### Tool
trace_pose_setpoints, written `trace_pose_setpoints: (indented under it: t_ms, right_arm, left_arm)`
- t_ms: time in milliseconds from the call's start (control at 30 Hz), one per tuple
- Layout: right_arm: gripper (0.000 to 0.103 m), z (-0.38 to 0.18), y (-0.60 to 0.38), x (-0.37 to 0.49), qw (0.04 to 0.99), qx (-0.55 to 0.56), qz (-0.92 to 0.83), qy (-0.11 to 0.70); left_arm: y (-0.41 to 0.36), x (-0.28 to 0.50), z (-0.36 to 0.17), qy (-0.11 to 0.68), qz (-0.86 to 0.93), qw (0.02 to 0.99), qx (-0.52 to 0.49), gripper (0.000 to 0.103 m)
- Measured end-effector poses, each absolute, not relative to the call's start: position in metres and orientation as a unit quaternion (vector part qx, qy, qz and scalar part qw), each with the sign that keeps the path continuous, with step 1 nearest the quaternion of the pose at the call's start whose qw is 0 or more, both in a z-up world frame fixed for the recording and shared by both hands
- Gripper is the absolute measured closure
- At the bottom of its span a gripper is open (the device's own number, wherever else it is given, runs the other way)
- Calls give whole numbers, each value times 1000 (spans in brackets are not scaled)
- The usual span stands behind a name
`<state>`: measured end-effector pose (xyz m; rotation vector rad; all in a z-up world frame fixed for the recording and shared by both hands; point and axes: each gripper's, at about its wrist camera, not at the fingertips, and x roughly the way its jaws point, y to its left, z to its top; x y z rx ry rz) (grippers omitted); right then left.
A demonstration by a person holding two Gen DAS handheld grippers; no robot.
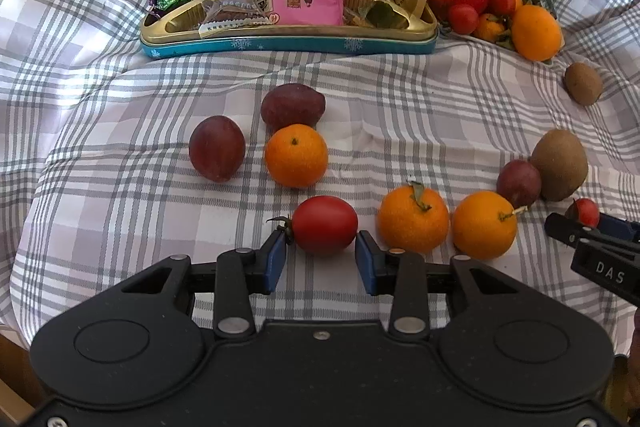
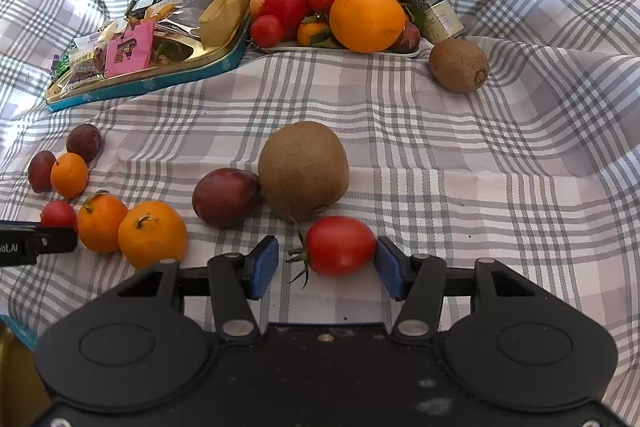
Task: Organize fruits
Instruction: 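Close the right tool around the elongated red tomato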
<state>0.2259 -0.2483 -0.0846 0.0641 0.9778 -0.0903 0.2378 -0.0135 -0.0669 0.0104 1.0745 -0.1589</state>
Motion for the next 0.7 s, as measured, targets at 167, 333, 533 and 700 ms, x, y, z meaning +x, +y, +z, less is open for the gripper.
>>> trace_pose_setpoints:
  t_ms: [167,333,533,700]
  right_arm:
    - [46,-85,-248,228,882,33,-44,469]
    - [52,-85,-248,227,882,33,-46,467]
    - [55,-83,-252,225,881,42,-44,469]
    - [55,-80,-249,220,880,49,-40,470]
  left_arm:
    - [-13,240,-69,509,-75,858,3,56]
    - [-13,242,-70,508,-73,858,-4,56]
    - [-7,235,-62,499,-81,863,-21,56]
    - [-5,235,-55,487,-73,870,-22,56]
